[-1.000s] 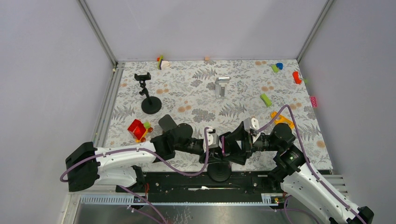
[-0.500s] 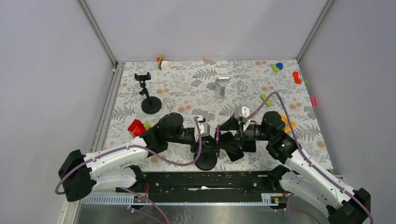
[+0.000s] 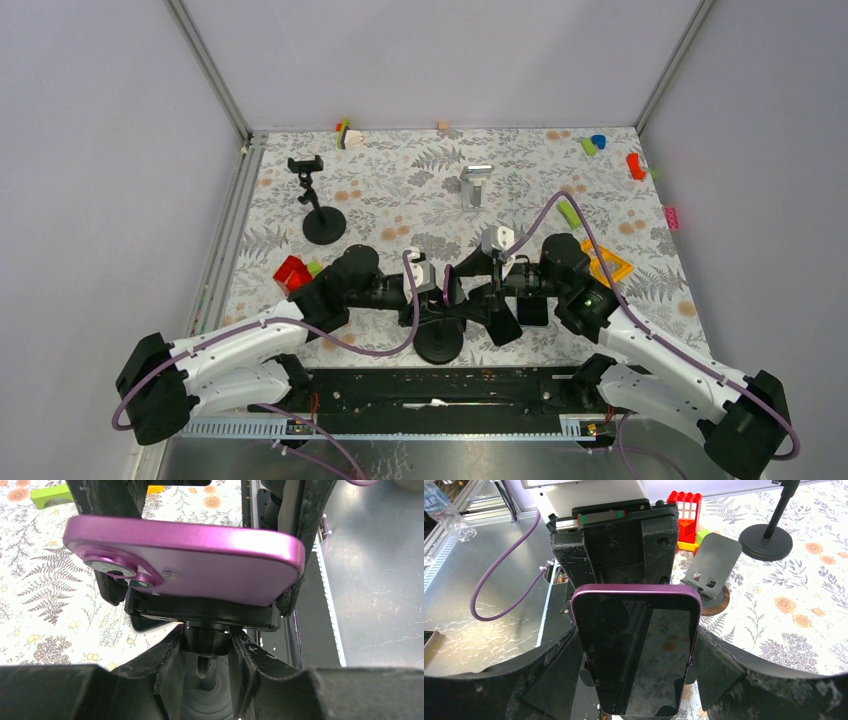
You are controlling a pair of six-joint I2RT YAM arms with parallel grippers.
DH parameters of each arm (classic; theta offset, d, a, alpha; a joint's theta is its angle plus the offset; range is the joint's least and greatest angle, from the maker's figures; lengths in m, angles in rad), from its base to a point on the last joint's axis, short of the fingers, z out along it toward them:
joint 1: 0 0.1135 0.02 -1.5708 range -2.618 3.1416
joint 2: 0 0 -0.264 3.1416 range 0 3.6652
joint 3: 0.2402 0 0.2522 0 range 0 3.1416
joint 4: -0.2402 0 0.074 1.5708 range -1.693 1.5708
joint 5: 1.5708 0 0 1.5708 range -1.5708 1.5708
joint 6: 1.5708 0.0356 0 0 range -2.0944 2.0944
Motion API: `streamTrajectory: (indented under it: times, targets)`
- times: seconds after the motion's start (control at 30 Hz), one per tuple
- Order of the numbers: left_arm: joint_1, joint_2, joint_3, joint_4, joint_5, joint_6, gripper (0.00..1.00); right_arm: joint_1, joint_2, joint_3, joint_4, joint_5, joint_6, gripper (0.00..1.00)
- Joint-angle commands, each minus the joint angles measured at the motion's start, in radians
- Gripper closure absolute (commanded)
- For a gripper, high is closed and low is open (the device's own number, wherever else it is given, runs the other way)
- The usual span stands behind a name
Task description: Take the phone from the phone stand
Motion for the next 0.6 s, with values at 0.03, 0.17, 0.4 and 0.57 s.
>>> streamTrajectory:
  times: [0.03, 0.17, 0.4, 0.57]
  targets:
    - [-0.006, -0.016, -0.001, 0.081, 0.005, 0.005, 1.00, 0.030, -0.012, 0.025, -0.059, 0.110, -0.057, 0.35]
    - [-0.007, -0.009, 0.000, 0.085, 0.007, 0.002, 1.00, 0.038, -0.024, 0.021, -0.087, 0.114, -0.068, 0.26]
    - [-0.007, 0.004, 0.010, 0.081, 0.012, 0.000, 1.00, 0.050, -0.002, 0.026, -0.097, 0.128, -0.057, 0.07]
    - [-0.007, 0.006, 0.009, 0.079, 0.013, -0.001, 1.00, 0.057, 0.001, 0.025, -0.083, 0.131, -0.047, 0.00]
